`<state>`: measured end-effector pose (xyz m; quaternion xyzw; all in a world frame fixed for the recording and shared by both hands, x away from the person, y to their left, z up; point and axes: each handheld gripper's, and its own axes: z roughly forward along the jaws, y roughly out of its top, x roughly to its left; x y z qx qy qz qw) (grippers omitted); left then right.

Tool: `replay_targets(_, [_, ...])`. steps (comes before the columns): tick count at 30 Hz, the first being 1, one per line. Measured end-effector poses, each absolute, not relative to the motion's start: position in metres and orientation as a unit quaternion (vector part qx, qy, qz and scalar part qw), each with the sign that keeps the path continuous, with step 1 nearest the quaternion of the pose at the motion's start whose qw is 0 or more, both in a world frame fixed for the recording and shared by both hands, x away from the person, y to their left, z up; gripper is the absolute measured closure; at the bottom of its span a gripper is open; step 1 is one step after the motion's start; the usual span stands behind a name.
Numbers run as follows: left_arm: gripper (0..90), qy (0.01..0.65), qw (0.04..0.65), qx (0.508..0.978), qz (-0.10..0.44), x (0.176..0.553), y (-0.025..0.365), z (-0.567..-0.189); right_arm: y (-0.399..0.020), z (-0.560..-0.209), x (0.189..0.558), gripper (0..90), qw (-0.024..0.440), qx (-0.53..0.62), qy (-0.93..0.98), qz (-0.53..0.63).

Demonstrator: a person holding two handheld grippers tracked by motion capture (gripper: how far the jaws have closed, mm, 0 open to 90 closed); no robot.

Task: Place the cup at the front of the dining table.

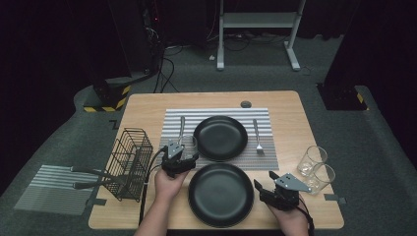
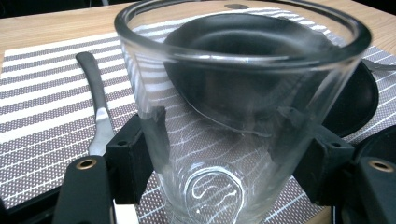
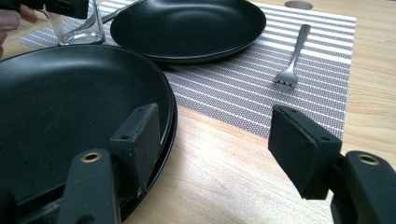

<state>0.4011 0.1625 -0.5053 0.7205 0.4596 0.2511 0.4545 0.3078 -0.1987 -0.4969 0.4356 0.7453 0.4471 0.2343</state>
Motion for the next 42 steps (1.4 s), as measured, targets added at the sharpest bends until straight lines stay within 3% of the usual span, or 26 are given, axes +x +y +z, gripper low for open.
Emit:
replay_targets(12, [30.3, 0.465, 0.462, 0.711, 0.254, 0.398, 0.162, -0.511, -0.200, -0.496, 0.307, 33.5, 0.234, 0.438, 0.743, 0.449])
replay_targets(21, [28.8, 0.459, 0.433, 0.735, 0.248, 0.396, 0.164, -0.509, -0.199, -0.499, 0.308, 33.5, 0.228, 0.437, 0.747, 0.446])
replay_targets(22, [29.7, 0.469, 0.448, 0.718, 0.251, 0.396, 0.160, -0.510, -0.198, -0.499, 0.308, 33.5, 0.226, 0.437, 0.747, 0.447])
replay_targets(42, [30.6, 0.474, 0.438, 0.716, 0.266, 0.407, 0.160, -0.510, -0.198, -0.497, 0.307, 33.7, 0.223, 0.429, 0.749, 0.453])
